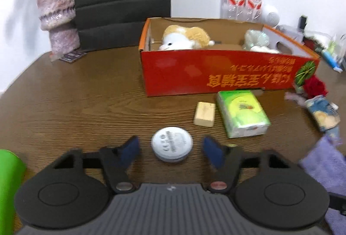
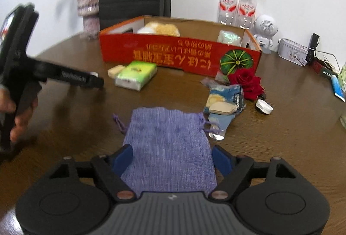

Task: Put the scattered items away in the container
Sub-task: 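Grasp the purple drawstring pouch with the right tool while the left tool grasps the white round tin, then lower the pouch and tin into the cardboard box and open both tools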

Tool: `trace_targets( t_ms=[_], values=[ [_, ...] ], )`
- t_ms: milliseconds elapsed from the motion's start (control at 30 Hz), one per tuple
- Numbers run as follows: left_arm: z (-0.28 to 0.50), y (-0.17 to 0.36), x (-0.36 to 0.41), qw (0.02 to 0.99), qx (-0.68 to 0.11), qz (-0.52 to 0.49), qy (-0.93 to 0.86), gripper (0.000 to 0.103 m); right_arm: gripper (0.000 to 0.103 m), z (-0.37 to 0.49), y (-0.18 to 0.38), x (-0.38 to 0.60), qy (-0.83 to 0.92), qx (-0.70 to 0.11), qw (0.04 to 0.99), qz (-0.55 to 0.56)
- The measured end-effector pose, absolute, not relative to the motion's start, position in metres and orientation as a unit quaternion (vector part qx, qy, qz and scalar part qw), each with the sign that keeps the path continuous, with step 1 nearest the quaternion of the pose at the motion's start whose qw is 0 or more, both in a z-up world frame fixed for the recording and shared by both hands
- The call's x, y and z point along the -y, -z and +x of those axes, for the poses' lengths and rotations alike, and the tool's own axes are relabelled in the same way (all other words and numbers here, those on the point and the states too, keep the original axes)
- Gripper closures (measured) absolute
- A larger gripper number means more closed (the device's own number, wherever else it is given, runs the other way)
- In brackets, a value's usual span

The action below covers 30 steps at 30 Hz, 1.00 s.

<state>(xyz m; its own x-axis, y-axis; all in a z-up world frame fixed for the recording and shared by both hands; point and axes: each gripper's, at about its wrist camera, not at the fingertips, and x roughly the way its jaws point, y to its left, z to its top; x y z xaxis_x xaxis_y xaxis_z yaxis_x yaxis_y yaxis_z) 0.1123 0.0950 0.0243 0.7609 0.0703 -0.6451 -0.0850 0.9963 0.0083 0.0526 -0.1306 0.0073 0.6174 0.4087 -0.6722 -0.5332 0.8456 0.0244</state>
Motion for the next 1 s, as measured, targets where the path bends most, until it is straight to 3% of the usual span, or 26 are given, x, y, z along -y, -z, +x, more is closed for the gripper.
trace_targets(
  t_ms=[67,100,233,733,867,1000],
  values=[
    [0.109,-0.022,-0.097,0.942,-0.332,-0.013,-0.05,0.062,0.054,0.05,-0.008,0.13,-0.274,-0.338,0.896,-0.092],
    [0.106,-0.021,-0.097,0.944,-0.325,-0.016,-0.051,0.062,0.074,0.047,-0.009,0.128,-0.288,-0.334,0.893,-0.093],
    [0.101,-0.021,-0.095,0.946,-0.318,-0.016,-0.054,0.063,0.095,0.038,-0.009,0.121,-0.297,-0.325,0.891,-0.109],
    [0.03,-0.057,-0.062,0.959,-0.278,-0.05,-0.012,0.063,0.098,0.034,-0.047,0.152,-0.27,-0.283,0.92,-0.038],
    [0.069,-0.102,-0.058,0.964,-0.259,-0.042,0.029,0.063,0.098,0.057,-0.092,0.162,-0.261,-0.231,0.937,-0.002],
    [0.157,-0.134,-0.055,0.958,-0.279,-0.052,0.043,0.063,0.098,0.128,-0.142,0.154,-0.277,-0.211,0.937,0.035]
  ],
)
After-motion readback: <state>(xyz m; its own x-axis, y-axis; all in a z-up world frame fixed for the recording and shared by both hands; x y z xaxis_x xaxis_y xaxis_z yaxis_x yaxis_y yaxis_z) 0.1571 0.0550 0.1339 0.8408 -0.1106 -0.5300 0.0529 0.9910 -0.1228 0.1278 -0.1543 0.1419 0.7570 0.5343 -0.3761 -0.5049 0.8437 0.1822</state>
